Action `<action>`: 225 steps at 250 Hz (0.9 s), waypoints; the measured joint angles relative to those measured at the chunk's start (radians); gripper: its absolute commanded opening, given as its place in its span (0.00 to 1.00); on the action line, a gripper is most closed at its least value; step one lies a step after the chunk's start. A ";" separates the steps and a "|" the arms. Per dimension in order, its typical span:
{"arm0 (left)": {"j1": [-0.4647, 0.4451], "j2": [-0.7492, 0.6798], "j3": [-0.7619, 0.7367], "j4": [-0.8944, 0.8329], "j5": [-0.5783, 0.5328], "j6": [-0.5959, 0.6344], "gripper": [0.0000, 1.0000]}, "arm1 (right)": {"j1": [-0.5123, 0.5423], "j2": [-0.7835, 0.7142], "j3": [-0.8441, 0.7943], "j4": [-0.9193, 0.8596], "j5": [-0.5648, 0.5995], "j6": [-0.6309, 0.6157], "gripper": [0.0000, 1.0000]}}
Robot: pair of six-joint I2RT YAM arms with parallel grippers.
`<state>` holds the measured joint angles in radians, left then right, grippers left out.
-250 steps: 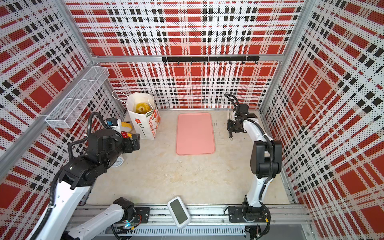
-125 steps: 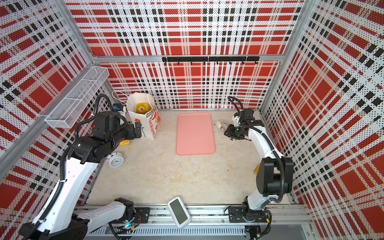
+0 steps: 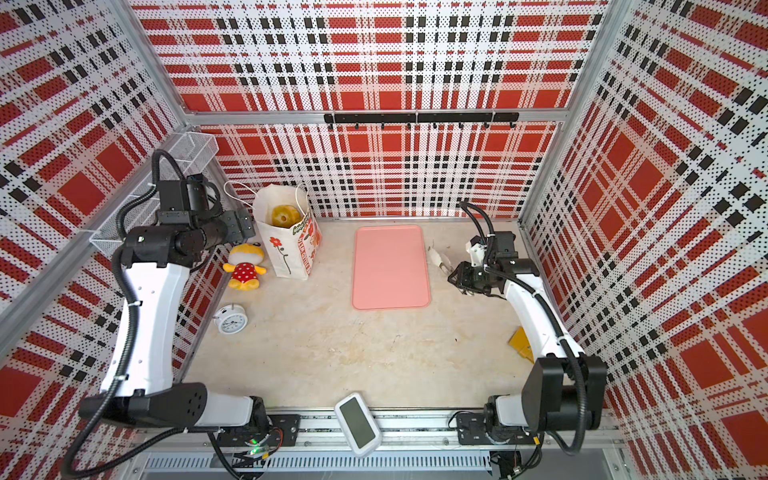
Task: Take the fake bread out of the paper bag
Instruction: 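Lift the tongs with the right gripper while the left grasps the bag rim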
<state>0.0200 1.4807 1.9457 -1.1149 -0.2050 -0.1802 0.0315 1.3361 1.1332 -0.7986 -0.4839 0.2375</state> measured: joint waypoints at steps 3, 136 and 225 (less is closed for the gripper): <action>0.000 0.016 0.015 0.000 0.003 0.001 1.00 | 0.000 -0.010 -0.008 0.001 -0.002 0.000 0.37; 0.055 0.531 0.394 -0.060 0.025 -0.064 0.75 | 0.005 -0.154 -0.110 0.005 -0.011 -0.005 0.34; 0.084 0.650 0.493 -0.033 0.082 -0.127 0.60 | 0.029 -0.206 -0.157 -0.015 0.002 0.000 0.31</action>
<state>0.1043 2.1311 2.4386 -1.1477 -0.1226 -0.3073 0.0605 1.1297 0.9764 -0.8135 -0.4816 0.2379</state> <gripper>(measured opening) 0.617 0.322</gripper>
